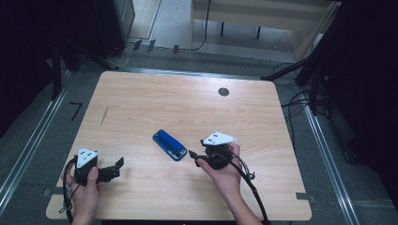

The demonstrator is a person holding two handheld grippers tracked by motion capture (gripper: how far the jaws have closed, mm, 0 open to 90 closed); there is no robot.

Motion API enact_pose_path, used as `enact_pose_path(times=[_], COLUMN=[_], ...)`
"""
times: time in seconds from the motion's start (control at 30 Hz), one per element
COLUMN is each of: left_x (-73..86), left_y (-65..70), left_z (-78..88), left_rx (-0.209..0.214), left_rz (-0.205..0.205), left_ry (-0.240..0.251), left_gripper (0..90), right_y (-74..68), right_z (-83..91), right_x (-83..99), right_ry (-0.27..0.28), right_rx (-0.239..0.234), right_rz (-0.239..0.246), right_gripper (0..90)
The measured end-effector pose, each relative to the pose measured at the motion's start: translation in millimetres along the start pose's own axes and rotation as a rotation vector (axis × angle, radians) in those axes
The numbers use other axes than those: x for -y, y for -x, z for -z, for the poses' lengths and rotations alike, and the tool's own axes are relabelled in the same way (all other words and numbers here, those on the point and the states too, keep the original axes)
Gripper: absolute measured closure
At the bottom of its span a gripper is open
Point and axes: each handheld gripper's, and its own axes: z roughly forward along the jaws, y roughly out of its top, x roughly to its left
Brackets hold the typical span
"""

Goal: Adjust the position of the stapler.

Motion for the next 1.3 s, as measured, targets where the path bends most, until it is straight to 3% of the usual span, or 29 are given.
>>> enact_pose_path(times=[0.63,0.83,1.03,1.2,1.3], left_x=[-0.3,-0.2,-0.3,-0.3,-0.3], left_y=[-0.2,0.3,0.0,0.3,0.3], left_z=[-0.2,-0.4,-0.6,-0.7,-0.7], left_rx=[0.005,0.011,0.013,0.012,0.013], left_rz=[-0.006,-0.005,-0.006,-0.005,-0.004], left_ry=[-0.006,-0.007,-0.009,-0.010,-0.010], left_gripper=[0.0,0.0,0.0,0.0,0.0], right_y=[-13.7,-16.3,-16.4,-20.0,-21.0], right_z=[-27.6,-39.9,-48.8,-57.1,-61.3], right_x=[-17.8,-17.5,-17.9,-20.3,-20.9], right_ry=[-0.014,-0.026,-0.020,-0.030,-0.032], right_rx=[-0.071,-0.036,-0.065,-0.056,-0.068], right_rz=[-0.003,0.016,0.008,0.015,0.016], right_gripper=[44.9,50.6,51.4,51.3,55.4])
